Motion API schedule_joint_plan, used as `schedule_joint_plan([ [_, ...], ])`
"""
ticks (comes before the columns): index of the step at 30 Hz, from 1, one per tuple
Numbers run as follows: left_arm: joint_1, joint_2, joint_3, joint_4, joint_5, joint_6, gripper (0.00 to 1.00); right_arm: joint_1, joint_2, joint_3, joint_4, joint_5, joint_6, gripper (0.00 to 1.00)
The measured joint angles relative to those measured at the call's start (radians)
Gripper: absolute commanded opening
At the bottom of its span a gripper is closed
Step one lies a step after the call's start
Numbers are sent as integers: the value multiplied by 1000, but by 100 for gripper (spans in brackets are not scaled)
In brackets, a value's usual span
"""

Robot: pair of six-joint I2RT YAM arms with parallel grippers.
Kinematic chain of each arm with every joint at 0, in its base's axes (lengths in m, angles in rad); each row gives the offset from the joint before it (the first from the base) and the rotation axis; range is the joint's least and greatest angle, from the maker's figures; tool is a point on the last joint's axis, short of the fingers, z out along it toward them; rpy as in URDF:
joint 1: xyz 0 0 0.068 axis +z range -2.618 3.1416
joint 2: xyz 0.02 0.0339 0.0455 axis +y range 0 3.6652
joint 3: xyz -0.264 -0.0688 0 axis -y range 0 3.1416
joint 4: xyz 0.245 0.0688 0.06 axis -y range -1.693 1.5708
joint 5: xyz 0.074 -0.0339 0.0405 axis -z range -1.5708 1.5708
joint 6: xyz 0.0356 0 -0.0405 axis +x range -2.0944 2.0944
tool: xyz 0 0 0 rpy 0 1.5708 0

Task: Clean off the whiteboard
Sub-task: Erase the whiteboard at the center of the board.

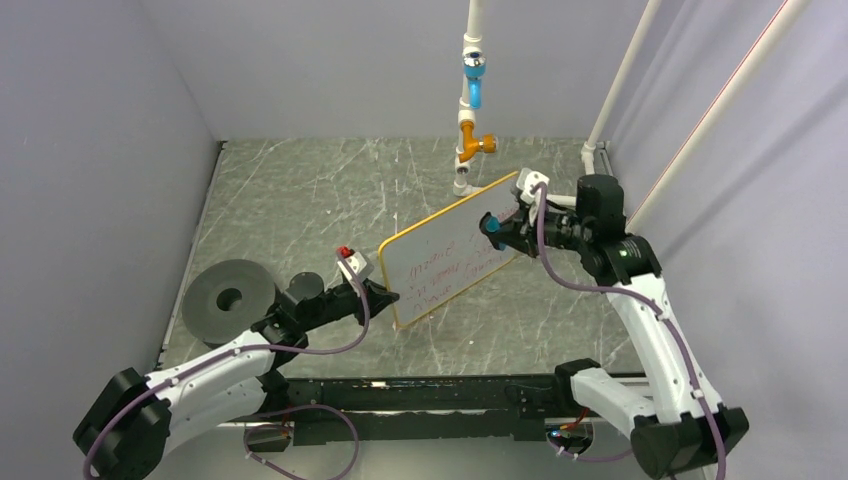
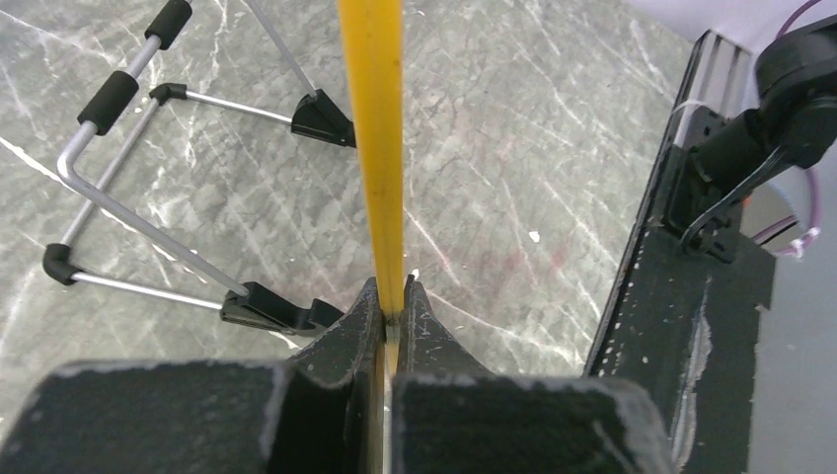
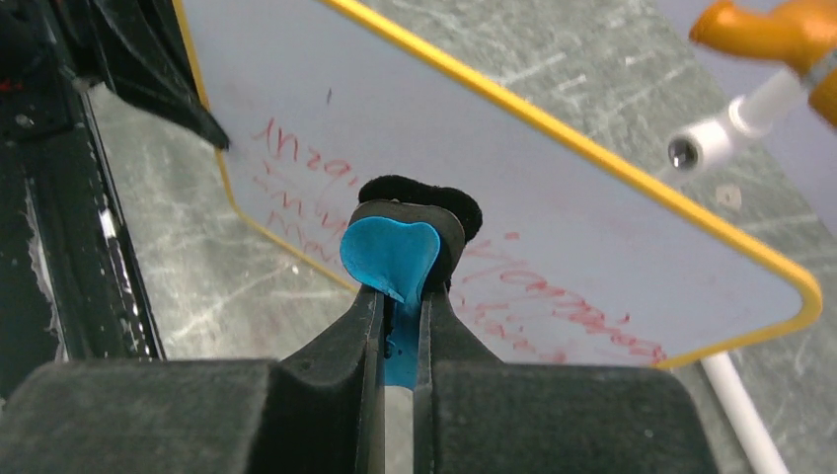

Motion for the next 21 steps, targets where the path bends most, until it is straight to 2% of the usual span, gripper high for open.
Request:
schedule_joint_plan([
  [4, 0, 30, 19, -5, -8, 66, 5, -48, -70, -58, -64, 6, -36, 0],
  [10, 0, 66, 45, 0, -8, 152, 25, -69, -54, -134, -115, -8, -55, 0],
  [16, 0, 99, 54, 51, 3, 171, 31, -69, -8, -146, -158, -23, -81, 0],
  [21, 1, 122, 69, 63, 19, 169, 31, -69, -6, -159, -163, -35, -89, 0],
])
